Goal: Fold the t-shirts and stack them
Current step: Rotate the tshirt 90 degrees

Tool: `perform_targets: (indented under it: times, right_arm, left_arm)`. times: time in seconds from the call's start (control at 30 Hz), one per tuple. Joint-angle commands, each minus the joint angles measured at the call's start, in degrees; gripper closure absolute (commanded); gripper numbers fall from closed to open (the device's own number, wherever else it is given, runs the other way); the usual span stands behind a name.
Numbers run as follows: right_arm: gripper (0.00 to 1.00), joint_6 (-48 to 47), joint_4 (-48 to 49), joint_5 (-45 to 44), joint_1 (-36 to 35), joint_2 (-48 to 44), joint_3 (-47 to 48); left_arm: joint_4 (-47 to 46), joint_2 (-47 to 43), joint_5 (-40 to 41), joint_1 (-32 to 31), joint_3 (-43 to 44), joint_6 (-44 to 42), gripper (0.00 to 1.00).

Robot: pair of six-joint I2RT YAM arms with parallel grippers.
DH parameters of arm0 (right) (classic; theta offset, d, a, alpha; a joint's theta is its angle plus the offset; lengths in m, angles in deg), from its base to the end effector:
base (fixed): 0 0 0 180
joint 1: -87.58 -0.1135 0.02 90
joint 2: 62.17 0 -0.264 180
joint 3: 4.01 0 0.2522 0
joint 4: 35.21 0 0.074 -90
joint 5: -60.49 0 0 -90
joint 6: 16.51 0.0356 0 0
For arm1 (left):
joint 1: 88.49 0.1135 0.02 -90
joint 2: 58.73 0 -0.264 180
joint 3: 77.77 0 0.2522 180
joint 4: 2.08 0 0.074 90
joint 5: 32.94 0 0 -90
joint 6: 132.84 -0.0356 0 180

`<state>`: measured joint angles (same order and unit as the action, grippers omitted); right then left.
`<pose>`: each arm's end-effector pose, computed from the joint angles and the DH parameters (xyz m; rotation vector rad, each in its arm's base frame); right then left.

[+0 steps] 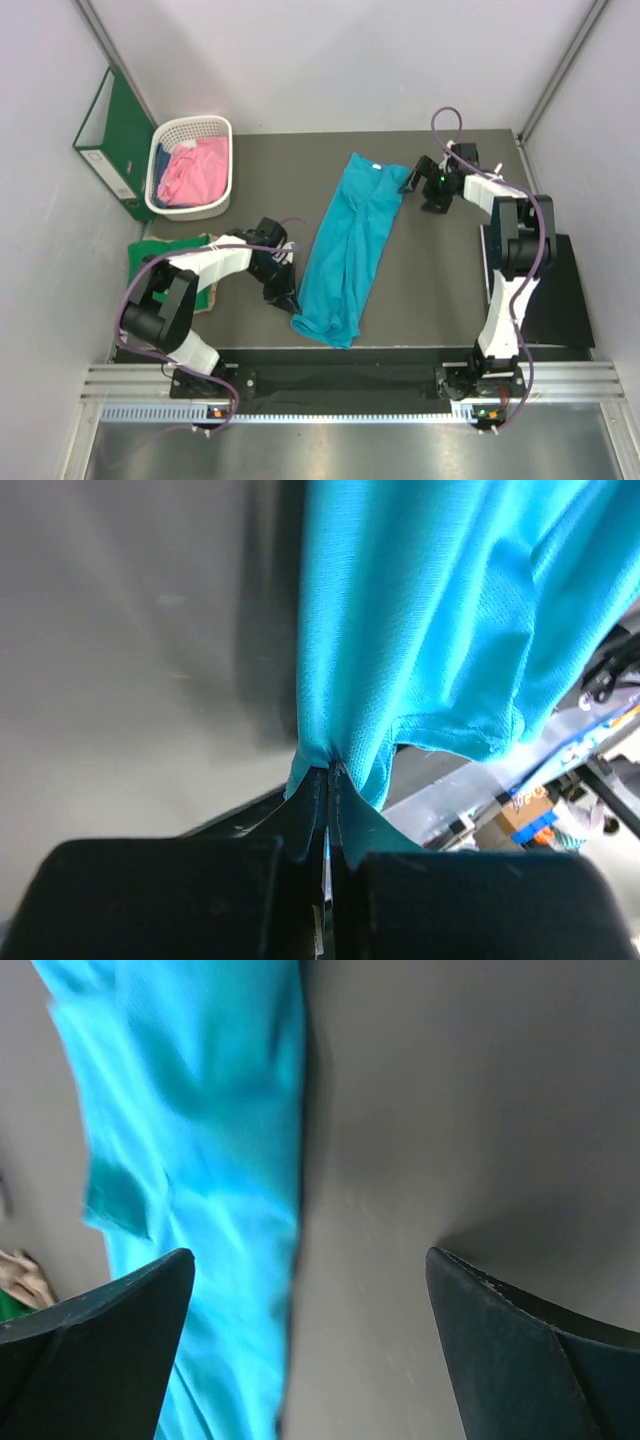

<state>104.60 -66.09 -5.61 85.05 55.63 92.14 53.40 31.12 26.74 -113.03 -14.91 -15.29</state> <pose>0.4413 0.0339 0.1694 0.4486 2.4969 0.7610 0.2270 -0.1234 0.1592 0.0246 -2.9199 0.7950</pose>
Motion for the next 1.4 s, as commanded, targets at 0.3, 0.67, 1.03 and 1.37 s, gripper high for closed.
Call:
perform_targets:
  times: [0.3,0.67,1.03,1.37]
  right_arm:
    - [0.41,3.25,4.55,1.50,-3.45,15.79,16.75]
    - [0.92,4.83,8.69,1.06,-5.39,22.73,27.02]
    - [0.59,11.16,11.15,4.13,-5.39,36.45,49.36]
    - [0.00,-1.47,8.17,0.18,-4.68,12.57,22.05]
  left_arm:
    - [-2.69,5.25,-3.25,-6.58,7.85,5.58,1.00]
    - [-4.71,9.65,-6.32,-7.55,10.75,7.25,1.00]
    - [-4.89,13.78,-6.95,-7.72,12.15,7.43,0.63]
    - [2.94,14.66,1.93,-7.72,24.36,3.91,0.02]
